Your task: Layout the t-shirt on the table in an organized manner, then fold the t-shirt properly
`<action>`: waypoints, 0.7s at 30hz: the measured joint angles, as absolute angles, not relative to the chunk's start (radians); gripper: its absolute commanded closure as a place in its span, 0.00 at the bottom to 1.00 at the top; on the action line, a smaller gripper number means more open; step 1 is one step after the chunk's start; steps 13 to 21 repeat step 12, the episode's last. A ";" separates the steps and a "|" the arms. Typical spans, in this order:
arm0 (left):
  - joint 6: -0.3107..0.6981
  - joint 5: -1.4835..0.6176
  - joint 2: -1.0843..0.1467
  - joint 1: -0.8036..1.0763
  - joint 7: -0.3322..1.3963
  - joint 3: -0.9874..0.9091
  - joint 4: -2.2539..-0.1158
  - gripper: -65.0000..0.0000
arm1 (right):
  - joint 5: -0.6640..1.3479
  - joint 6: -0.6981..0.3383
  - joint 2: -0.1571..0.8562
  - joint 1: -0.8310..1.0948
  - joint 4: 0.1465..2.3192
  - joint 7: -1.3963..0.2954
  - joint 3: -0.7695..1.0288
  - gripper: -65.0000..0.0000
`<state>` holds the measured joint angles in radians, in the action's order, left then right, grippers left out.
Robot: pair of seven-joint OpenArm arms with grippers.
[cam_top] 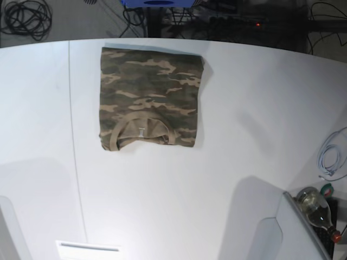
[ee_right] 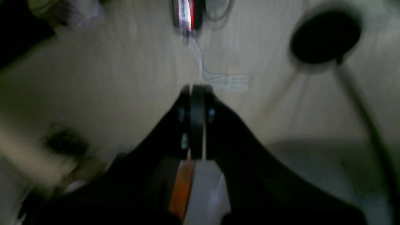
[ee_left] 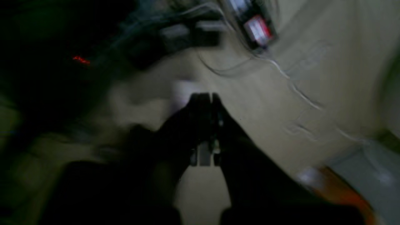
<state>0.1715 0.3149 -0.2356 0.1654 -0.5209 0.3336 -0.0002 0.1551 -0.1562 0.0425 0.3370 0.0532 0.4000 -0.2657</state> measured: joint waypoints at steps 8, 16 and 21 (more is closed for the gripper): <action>0.103 0.318 -0.175 0.147 -0.386 0.335 -0.133 1.00 | 0.144 -0.149 0.045 0.300 0.101 0.536 -0.397 0.99; 0.100 0.317 -0.131 0.105 -0.378 0.335 -0.080 1.00 | 0.137 -0.149 0.098 0.297 0.176 0.462 -0.461 0.99; 0.100 0.317 -0.131 0.105 -0.378 0.335 -0.080 1.00 | 0.137 -0.149 0.098 0.297 0.176 0.462 -0.461 0.99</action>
